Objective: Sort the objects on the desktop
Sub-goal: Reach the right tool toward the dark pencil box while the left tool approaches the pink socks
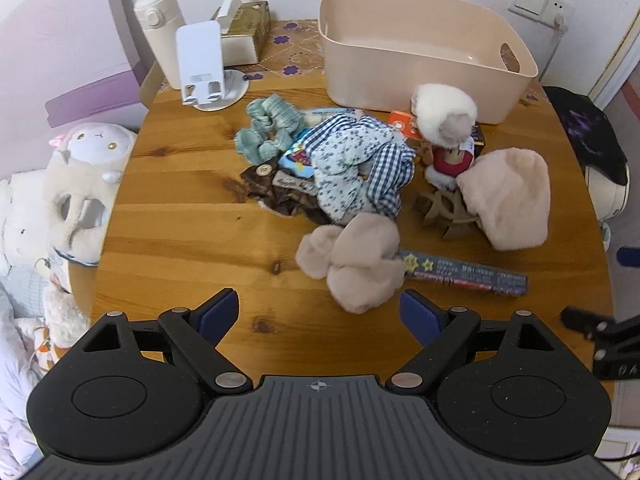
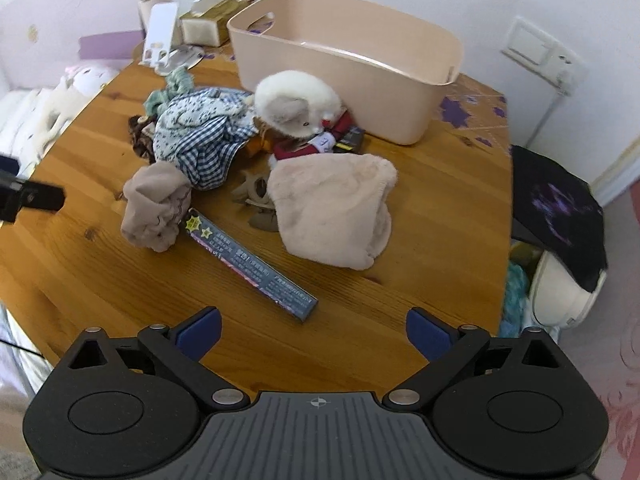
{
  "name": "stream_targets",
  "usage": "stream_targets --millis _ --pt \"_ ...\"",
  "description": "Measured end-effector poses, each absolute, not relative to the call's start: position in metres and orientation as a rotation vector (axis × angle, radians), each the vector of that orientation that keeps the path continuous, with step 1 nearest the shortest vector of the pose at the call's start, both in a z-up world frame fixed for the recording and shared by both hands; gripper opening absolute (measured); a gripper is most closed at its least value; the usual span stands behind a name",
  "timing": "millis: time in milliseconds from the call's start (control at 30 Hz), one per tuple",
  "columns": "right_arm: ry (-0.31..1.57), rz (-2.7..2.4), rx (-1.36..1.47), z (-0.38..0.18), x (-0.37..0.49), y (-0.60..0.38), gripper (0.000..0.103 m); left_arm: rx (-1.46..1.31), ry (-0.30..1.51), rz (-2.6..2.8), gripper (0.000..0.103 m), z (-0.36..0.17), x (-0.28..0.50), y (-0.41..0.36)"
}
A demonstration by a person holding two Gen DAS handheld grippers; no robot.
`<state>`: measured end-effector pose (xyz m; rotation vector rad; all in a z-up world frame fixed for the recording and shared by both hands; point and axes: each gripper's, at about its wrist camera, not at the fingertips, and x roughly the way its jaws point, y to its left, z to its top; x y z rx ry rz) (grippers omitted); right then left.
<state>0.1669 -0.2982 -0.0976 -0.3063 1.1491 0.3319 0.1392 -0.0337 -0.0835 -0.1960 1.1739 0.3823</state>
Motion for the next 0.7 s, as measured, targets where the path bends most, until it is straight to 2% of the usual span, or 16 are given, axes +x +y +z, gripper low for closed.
stream_targets --millis 100,367,700 --pt "1.165 0.369 -0.310 -0.108 0.176 -0.299 0.098 -0.167 1.167 0.405 0.090 -0.093 0.154 -0.037" --pt "1.186 0.495 -0.349 -0.135 0.189 -0.291 0.086 -0.166 1.187 0.443 0.090 -0.118 0.178 -0.032" --pt "1.215 0.598 -0.307 -0.163 0.200 -0.278 0.080 -0.187 1.211 0.388 0.090 -0.143 0.187 -0.030"
